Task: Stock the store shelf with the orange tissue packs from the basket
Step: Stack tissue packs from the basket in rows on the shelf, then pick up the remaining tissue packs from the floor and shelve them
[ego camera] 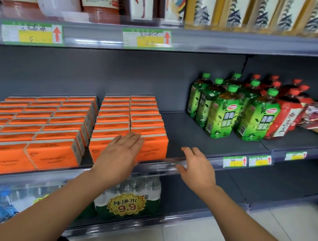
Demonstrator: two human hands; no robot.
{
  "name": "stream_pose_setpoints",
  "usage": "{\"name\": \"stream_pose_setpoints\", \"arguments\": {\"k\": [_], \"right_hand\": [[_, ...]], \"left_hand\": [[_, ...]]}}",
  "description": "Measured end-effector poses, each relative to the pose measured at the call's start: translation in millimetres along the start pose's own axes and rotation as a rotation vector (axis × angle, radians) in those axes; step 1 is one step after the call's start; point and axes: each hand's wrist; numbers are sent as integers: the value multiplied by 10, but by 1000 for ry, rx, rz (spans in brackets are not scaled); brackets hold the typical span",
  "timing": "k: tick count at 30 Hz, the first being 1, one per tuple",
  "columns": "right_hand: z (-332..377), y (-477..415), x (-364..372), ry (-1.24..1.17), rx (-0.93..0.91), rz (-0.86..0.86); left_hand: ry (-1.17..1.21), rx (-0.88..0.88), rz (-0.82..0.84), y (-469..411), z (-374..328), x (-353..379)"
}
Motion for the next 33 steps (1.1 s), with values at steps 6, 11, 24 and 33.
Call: {"name": "stream_pose_setpoints", "arguments": {"k": [6, 11, 24, 33], "right_hand": [[-484, 419, 21, 73, 139, 134], [-843, 655, 246, 111, 269, 240], [-1616, 1343, 1223, 59, 633, 537], [-1693, 2129, 2121, -111, 858, 664]], "left_hand": [[23, 169, -14, -228, -618, -60], [45, 349, 56, -518, -1096, 242], [4, 696, 330, -985, -2050, 1383], [11, 841, 460, -775, -2563, 1927]]}}
Point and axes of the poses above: each hand's wrist, its own y-axis away from the middle knuckle, its own x-axis out of the palm, z = x × y, and after that the axes turned 9 degrees about z, right-handed
